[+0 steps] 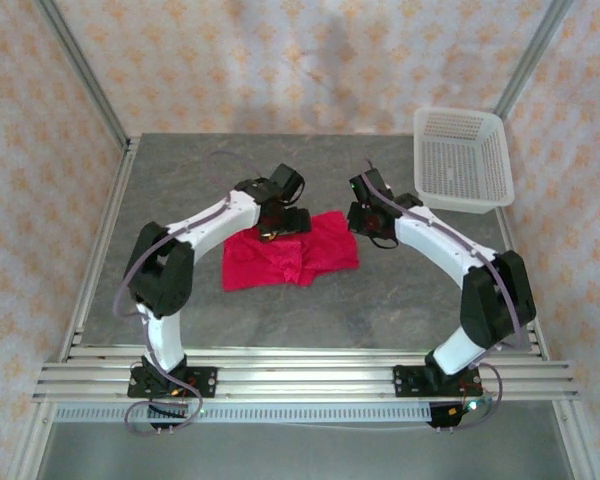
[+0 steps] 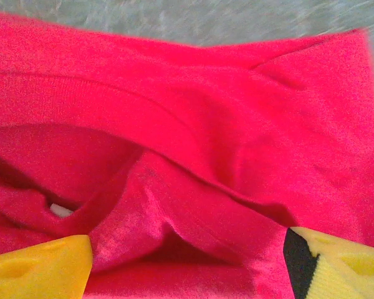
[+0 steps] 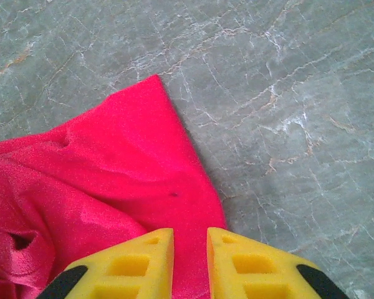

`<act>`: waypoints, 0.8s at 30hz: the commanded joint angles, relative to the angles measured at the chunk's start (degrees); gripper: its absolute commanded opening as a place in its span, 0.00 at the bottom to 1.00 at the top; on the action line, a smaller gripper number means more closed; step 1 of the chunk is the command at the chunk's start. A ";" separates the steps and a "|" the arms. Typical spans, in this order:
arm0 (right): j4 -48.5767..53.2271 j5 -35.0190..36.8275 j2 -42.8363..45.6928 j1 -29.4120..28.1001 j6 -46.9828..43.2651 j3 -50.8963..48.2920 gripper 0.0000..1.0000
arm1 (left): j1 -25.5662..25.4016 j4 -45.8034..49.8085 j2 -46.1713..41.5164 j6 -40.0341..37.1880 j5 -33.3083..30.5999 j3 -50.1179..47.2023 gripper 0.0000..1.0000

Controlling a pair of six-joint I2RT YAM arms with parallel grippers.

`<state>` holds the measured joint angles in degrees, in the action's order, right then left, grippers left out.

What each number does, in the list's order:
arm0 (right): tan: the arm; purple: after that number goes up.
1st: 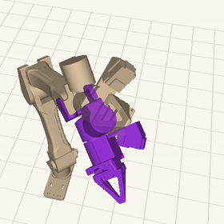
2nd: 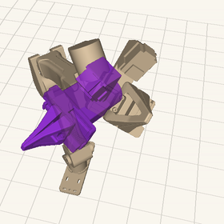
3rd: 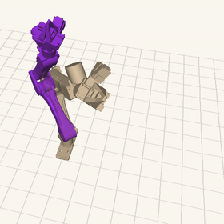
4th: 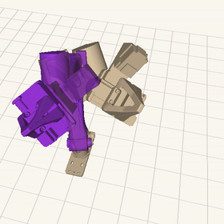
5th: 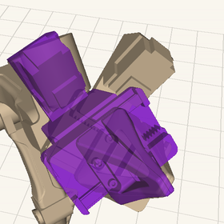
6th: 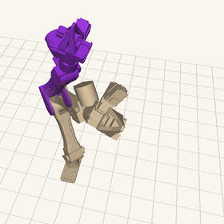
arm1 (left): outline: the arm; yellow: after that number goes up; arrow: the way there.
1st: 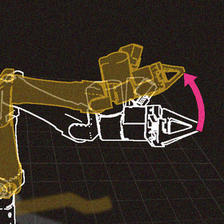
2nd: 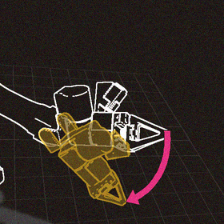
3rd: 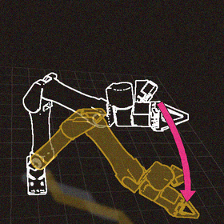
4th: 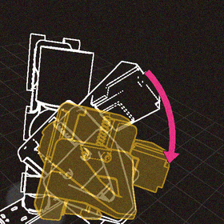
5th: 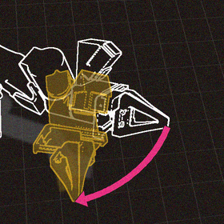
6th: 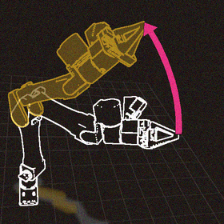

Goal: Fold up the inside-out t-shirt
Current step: Smooth out the T-shirt at the center of the table.

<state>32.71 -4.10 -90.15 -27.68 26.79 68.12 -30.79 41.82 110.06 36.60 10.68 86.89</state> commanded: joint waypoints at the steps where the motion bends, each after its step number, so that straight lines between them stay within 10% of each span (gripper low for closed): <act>1: 0.47 -0.84 2.66 -0.20 1.86 -1.93 0.23 | -0.23 6.40 2.03 0.80 -5.29 3.75 0.82; 4: -4.67 -6.57 1.73 -0.32 5.48 -3.69 0.25 | -0.84 8.35 3.62 0.34 -6.96 4.56 0.76; 14: -14.54 -9.95 -17.66 -3.10 16.14 -2.18 0.19 | -0.84 6.19 -2.31 1.29 -9.79 -4.74 0.00; 24: -12.34 -6.58 -18.65 -2.55 14.71 -3.73 0.18 | -0.86 1.66 -20.69 7.33 -12.50 -25.42 0.00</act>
<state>16.62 -14.22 -107.35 -30.59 41.41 65.39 -31.42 44.60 93.32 40.62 0.71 65.84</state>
